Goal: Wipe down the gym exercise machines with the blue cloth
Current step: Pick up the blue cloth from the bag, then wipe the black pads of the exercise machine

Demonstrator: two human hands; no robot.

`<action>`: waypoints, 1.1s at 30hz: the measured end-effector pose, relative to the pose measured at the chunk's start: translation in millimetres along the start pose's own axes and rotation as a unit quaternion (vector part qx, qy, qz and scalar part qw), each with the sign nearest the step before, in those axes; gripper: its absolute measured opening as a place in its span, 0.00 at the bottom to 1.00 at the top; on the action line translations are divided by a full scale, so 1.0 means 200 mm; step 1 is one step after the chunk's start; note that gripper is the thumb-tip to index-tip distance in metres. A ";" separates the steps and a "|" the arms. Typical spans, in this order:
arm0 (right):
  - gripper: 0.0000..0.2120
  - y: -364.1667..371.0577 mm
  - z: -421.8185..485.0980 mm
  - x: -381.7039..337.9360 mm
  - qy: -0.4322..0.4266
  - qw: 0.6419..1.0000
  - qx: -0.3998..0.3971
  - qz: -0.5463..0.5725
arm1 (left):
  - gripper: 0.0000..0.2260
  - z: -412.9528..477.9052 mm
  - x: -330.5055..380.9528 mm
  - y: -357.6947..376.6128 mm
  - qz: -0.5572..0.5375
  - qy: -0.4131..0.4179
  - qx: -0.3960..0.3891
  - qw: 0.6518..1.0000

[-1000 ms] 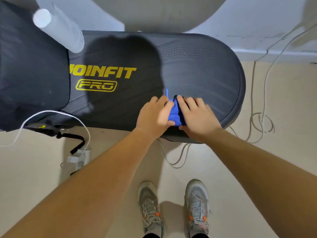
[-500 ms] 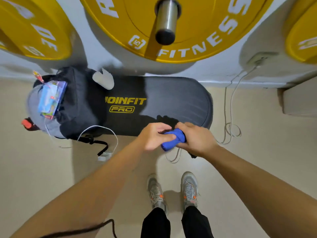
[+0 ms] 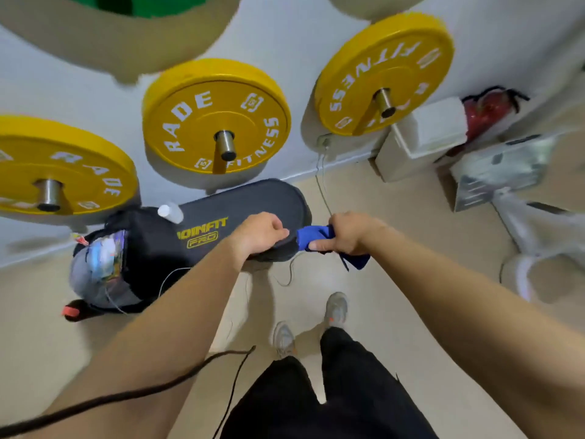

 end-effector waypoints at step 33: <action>0.25 1.13 -2.67 2.76 0.444 0.825 0.212 0.280 | 0.14 -0.68 3.26 2.10 0.361 0.388 -0.134 0.837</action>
Point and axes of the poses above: each hand's wrist, its own z-axis towards the middle knuckle, its own y-axis out of the palm, x = y × z, the point moved 6 cm from there along z, towards the middle knuckle, and after that the axes turned 1 degree about x, right-handed, at the moved point
